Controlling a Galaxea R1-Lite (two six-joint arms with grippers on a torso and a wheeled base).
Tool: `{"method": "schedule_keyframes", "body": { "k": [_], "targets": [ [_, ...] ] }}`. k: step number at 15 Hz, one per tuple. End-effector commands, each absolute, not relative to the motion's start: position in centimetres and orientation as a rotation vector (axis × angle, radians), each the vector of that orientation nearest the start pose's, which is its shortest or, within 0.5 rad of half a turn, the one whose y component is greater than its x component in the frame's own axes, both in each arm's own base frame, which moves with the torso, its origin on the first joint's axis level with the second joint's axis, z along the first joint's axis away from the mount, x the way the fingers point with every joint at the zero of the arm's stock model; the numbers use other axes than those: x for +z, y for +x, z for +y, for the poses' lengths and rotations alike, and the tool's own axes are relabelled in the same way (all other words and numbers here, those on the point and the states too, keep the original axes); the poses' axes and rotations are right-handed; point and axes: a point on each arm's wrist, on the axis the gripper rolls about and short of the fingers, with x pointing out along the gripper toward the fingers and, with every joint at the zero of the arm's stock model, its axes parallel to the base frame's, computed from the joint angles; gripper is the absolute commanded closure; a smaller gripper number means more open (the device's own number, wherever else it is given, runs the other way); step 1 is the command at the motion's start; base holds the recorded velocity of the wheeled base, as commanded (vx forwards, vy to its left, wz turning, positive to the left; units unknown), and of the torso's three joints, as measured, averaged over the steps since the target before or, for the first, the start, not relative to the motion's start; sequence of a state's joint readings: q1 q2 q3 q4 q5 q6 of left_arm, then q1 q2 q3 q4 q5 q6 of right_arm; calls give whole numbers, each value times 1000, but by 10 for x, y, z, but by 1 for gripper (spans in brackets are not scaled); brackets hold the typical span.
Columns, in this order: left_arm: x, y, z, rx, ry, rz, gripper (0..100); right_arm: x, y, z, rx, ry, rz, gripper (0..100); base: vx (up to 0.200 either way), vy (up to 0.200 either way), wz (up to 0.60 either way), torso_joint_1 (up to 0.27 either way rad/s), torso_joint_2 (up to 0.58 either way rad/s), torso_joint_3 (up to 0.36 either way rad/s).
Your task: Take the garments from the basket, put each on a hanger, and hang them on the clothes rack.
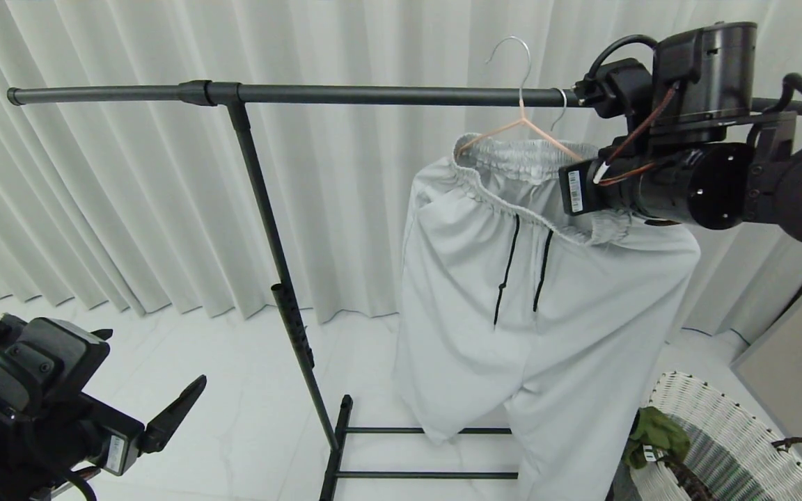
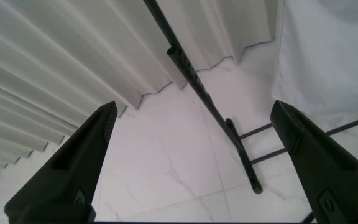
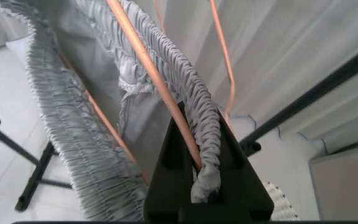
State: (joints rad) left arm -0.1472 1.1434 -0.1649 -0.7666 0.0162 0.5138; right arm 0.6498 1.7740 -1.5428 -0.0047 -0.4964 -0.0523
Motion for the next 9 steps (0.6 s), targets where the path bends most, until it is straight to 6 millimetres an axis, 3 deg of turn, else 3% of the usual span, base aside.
{"method": "schedule_keyframes", "body": {
  "k": [1,5,9],
  "targets": [
    [150,135,-20,-180,528,169,0,290,309,213,134,-189,209,100,0,0,0,0,0,0],
    [150,135,-20,-180,525,167,0,281,345,218,51,-185,202,100,0,0,0,0,0,0],
    [150,135,-20,-180,519,171,0,276,361,218,23,-186,199,100,0,0,0,0,0,0]
  ]
}}
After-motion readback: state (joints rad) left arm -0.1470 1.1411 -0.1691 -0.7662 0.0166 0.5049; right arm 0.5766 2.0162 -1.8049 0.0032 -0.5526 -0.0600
